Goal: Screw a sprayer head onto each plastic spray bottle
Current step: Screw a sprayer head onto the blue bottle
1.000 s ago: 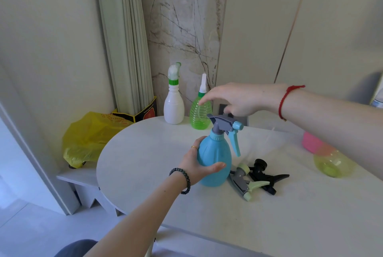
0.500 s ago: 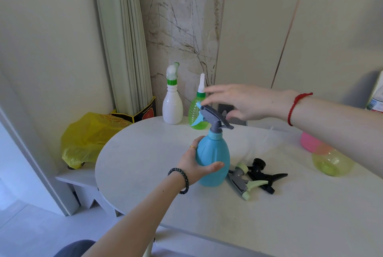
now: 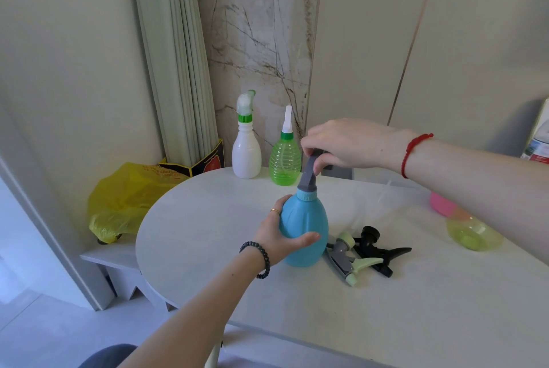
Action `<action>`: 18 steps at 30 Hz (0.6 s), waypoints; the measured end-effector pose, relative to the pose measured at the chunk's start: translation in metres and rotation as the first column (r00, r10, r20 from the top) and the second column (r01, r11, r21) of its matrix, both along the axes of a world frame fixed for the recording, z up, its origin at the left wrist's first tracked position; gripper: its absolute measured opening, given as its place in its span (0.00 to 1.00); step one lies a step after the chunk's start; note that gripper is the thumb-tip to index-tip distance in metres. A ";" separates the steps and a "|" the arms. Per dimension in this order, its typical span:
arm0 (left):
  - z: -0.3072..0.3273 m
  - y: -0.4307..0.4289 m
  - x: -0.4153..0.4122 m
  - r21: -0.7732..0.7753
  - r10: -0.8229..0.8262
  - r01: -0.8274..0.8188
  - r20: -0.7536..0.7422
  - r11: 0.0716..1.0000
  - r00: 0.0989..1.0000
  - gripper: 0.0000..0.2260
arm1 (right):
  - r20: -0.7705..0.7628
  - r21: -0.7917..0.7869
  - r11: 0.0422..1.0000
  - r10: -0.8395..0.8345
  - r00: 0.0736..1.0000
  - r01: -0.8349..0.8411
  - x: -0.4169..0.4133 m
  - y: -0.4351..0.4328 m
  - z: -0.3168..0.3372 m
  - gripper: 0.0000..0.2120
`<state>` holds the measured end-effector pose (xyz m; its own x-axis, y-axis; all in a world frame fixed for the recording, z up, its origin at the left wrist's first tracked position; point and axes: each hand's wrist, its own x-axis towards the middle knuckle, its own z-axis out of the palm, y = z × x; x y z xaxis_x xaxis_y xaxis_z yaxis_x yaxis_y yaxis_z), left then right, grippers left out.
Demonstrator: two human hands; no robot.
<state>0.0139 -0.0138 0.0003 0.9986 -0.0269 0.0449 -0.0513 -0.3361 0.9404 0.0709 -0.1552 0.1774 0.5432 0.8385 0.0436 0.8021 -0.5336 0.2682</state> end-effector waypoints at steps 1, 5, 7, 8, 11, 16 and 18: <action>0.000 0.000 0.000 -0.001 0.000 0.000 0.002 1.000 1.000 0.36 | -0.028 0.036 0.999 -0.010 1.000 0.011 0.000 -0.001 -0.002 0.10; -0.001 -0.001 0.000 0.000 0.012 -0.012 0.010 1.000 1.000 0.37 | -0.094 0.189 0.980 -0.050 0.994 0.067 -0.003 -0.006 -0.013 0.10; -0.001 -0.001 0.000 -0.008 0.008 -0.008 0.010 1.000 1.000 0.36 | -0.134 0.289 0.952 -0.068 0.989 0.104 -0.003 -0.011 -0.024 0.12; 0.000 -0.001 0.000 -0.005 -0.003 0.003 0.013 1.000 1.000 0.36 | -0.156 0.344 0.930 -0.079 0.985 0.129 -0.003 -0.015 -0.032 0.16; -0.002 0.005 0.000 0.014 -0.067 0.067 0.004 0.998 0.998 0.36 | -0.317 0.551 0.782 -0.126 0.940 0.291 -0.010 -0.031 -0.064 0.31; -0.012 0.017 -0.002 -0.023 -0.116 0.116 -0.008 0.993 0.993 0.32 | -0.692 0.600 0.515 -0.050 0.720 0.613 -0.027 -0.047 -0.129 0.41; -0.013 0.021 -0.003 -0.061 -0.089 0.089 -0.004 0.994 0.996 0.30 | -0.735 0.544 0.552 -0.050 0.676 0.632 -0.034 -0.044 -0.150 0.43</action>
